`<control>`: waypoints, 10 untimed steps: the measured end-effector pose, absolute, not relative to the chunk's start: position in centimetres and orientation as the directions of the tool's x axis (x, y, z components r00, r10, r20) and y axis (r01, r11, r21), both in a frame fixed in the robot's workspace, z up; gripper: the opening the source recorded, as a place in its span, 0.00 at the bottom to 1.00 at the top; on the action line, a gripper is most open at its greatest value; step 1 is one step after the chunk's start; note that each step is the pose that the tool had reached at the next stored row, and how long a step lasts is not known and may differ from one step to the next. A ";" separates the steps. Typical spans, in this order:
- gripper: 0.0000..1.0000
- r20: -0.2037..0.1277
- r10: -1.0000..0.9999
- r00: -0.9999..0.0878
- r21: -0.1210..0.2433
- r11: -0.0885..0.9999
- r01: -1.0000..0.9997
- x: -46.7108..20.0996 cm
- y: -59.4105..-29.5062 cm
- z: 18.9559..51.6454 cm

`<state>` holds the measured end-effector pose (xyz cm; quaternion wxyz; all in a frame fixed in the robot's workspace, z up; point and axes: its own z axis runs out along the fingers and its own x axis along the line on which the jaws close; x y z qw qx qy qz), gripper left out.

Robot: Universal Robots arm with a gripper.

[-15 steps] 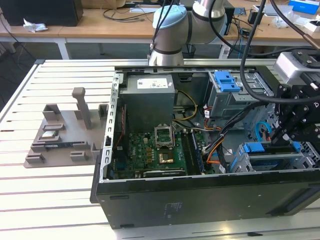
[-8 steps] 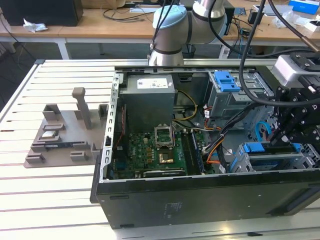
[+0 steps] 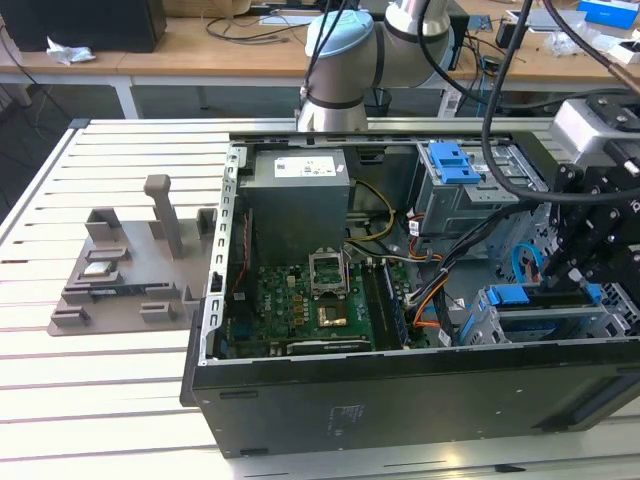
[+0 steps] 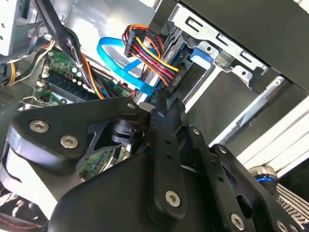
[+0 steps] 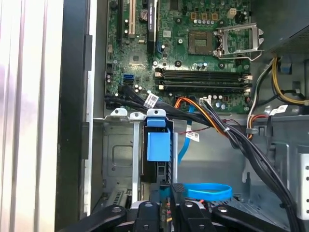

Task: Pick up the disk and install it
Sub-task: 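Insert the second disk wire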

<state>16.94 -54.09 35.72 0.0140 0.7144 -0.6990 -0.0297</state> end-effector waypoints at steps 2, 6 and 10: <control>0.16 -0.023 -1.000 0.021 0.062 -0.022 -0.998 16.9 -54.0 36.6; 0.11 -0.023 -1.000 0.021 0.062 -0.022 -0.998 16.9 -54.0 38.1; 0.11 -0.023 -1.000 0.021 0.062 -0.022 -0.998 17.0 -54.0 39.0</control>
